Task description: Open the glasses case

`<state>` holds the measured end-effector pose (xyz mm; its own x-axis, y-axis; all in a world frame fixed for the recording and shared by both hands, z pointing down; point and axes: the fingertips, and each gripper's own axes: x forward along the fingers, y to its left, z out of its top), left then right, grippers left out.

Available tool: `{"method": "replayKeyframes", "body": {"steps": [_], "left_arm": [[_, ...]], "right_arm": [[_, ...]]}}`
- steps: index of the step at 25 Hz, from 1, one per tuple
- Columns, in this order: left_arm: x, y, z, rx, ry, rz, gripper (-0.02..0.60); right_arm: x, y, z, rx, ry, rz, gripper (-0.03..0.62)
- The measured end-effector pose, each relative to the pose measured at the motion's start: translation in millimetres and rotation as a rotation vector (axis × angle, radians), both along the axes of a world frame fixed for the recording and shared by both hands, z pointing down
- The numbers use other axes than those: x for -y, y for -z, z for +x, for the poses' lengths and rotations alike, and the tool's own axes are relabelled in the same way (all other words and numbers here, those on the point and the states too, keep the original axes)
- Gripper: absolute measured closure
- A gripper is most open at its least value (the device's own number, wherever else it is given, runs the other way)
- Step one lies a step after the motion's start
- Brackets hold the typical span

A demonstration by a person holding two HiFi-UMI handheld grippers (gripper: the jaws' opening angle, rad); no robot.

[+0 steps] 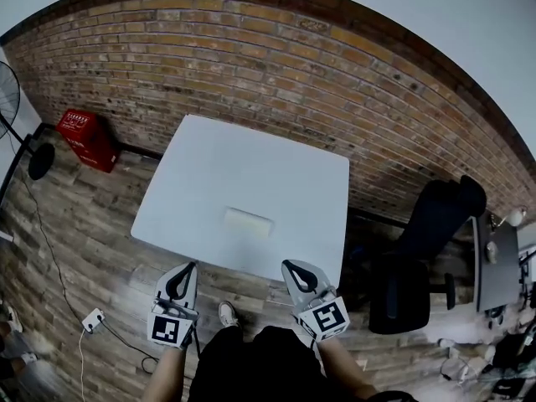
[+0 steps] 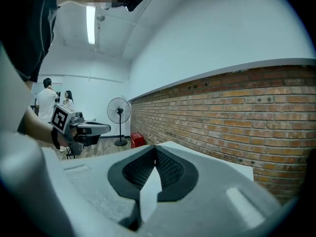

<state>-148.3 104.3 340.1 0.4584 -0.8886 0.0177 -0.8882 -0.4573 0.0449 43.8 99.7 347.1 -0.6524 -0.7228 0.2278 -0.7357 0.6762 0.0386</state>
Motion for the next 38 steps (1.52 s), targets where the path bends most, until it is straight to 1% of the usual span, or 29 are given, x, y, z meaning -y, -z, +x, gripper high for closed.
{"method": "replayKeyframes", "body": {"steps": [7,10,13,16,20,23,25,27,31,33,37,38], "left_arm": [[43,-8,4,-0.021,-0.053,-0.013,0.575],[58,-5,10,-0.027,-0.052,0.004,0.576],[65,0,13,-0.027,-0.03,0.008,0.577],[70,0,18,-0.01,-0.03,0.006,0.575],[80,-14,20,0.002,-0.023,-0.024,0.575],[93,-37,23,0.027,-0.034,-0.063,0.575],[104,-50,29,0.03,-0.058,-0.08,0.575],[113,-64,35,0.038,-0.089,-0.099,0.575],[132,-100,38,0.062,-0.158,-0.149,0.575],[144,-122,36,0.08,-0.187,-0.184,0.575],[159,-164,37,0.128,-0.264,-0.256,0.572],[162,-171,39,0.14,-0.289,-0.269,0.556]], "right_arm": [[33,-10,-4,-0.032,-0.022,-0.028,0.589],[47,-10,1,-0.04,-0.015,-0.021,0.589],[56,-17,5,-0.07,0.006,-0.025,0.589],[68,-25,8,-0.084,0.022,-0.033,0.589],[82,-44,6,-0.128,0.073,-0.008,0.589],[94,-65,4,-0.165,0.091,-0.035,0.589],[100,-79,7,-0.197,0.096,-0.057,0.589],[103,-94,9,-0.25,0.116,-0.065,0.589],[111,-126,6,-0.294,0.131,-0.111,0.589],[119,-138,1,-0.328,0.157,-0.108,0.583],[129,-161,-9,-0.362,0.195,-0.105,0.579],[131,-167,-10,-0.373,0.204,-0.107,0.574]]}}
